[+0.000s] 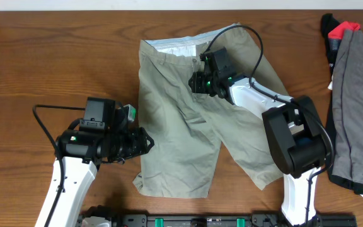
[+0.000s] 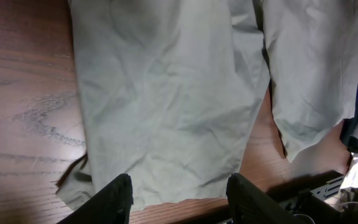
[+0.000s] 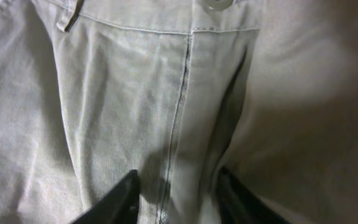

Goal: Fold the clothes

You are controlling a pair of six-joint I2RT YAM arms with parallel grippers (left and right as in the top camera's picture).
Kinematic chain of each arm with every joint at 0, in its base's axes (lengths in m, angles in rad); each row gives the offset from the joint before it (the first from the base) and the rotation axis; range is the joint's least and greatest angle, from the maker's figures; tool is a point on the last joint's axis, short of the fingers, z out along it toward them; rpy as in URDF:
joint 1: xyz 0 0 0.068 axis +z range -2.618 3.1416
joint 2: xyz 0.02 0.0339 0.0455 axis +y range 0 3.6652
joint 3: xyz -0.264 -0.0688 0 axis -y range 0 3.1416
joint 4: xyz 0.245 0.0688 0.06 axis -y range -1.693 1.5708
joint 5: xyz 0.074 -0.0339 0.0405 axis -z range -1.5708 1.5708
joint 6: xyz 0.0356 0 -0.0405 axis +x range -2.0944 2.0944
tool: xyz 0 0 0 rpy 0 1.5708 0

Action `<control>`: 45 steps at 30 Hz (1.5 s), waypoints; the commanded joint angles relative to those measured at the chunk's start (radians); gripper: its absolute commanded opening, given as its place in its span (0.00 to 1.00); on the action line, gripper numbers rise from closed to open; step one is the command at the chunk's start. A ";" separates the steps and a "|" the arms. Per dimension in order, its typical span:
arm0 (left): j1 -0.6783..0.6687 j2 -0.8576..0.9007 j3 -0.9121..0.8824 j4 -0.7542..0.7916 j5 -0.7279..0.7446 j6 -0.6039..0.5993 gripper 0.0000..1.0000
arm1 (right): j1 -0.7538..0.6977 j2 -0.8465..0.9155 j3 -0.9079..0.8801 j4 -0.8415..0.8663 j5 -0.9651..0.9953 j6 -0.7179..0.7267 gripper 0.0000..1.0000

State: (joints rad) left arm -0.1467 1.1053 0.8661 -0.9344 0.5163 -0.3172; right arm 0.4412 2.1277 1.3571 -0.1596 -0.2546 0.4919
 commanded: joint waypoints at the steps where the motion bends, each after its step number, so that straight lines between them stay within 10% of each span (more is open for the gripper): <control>1: -0.001 0.004 0.018 -0.002 -0.005 0.009 0.51 | 0.007 0.018 0.000 -0.004 0.010 0.009 0.28; 8: -0.001 0.004 0.018 -0.002 -0.004 0.009 0.52 | 0.004 0.019 0.005 0.008 0.072 0.049 0.02; 28: 0.000 0.004 0.018 0.003 -0.032 0.009 0.52 | -0.108 -0.006 0.055 0.263 -0.035 -0.040 0.02; 32: 0.000 0.005 0.018 0.016 -0.035 0.009 0.58 | -0.118 -0.010 0.055 0.134 0.112 -0.117 0.56; 39: 0.000 0.005 0.018 0.030 -0.035 0.009 0.61 | -0.239 -0.140 0.055 -0.209 0.011 -0.185 0.61; 45: 0.000 0.005 0.018 0.043 -0.035 0.009 0.62 | -0.327 -0.174 0.051 -0.454 0.014 -0.186 0.15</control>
State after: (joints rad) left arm -0.1467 1.1053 0.8661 -0.8974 0.4904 -0.3145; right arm 0.1314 1.9617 1.4014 -0.5812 -0.2291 0.3267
